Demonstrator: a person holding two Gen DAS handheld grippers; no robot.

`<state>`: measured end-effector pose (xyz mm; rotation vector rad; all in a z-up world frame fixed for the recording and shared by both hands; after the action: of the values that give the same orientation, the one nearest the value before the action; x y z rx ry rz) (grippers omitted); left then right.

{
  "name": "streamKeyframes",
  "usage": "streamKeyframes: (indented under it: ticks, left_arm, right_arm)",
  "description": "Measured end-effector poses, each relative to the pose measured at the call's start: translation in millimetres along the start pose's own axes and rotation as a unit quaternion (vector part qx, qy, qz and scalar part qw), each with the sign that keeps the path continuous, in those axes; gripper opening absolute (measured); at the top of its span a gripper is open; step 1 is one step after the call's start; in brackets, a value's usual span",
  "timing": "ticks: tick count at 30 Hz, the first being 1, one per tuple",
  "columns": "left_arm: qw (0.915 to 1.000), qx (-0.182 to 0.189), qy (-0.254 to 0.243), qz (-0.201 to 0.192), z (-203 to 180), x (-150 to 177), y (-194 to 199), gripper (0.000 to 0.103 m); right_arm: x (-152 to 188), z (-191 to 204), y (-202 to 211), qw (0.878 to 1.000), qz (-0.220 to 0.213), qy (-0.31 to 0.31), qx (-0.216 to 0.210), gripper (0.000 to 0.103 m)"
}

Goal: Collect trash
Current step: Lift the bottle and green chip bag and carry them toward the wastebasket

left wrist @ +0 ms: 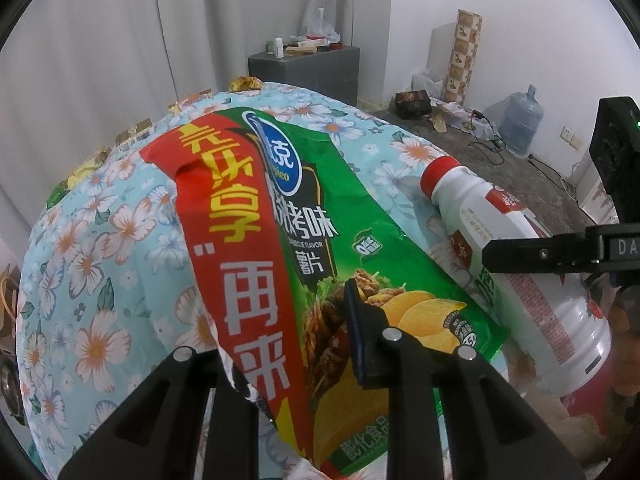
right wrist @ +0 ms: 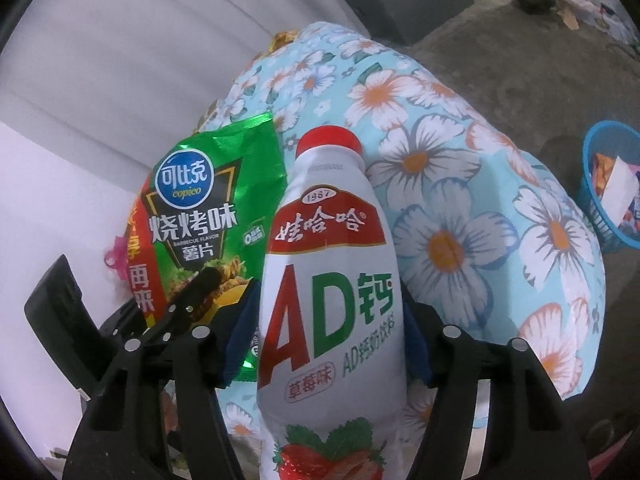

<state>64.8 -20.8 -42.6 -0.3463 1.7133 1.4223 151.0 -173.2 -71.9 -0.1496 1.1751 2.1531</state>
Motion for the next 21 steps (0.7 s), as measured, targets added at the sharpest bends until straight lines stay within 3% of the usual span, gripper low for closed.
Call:
streamKeyframes:
  ticks: [21]
  left_arm:
    - [0.9994,-0.024,-0.018,-0.019,-0.4,-0.7,7.7,0.020]
  right_arm:
    - [5.4,-6.6,18.1,1.000,-0.018,-0.008,-0.012,0.055]
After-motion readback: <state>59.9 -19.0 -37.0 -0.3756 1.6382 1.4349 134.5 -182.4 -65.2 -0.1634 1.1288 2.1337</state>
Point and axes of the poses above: each gripper's, at about its wrist camera, not at the fingertips, and y roughly against the way its jaws point, z to its left, x to its underside, the point moved 2 cm from there along -y, roughly the way its jaws point, and after that the axes turned 9 degrees about -z, right-handed, at the moved point
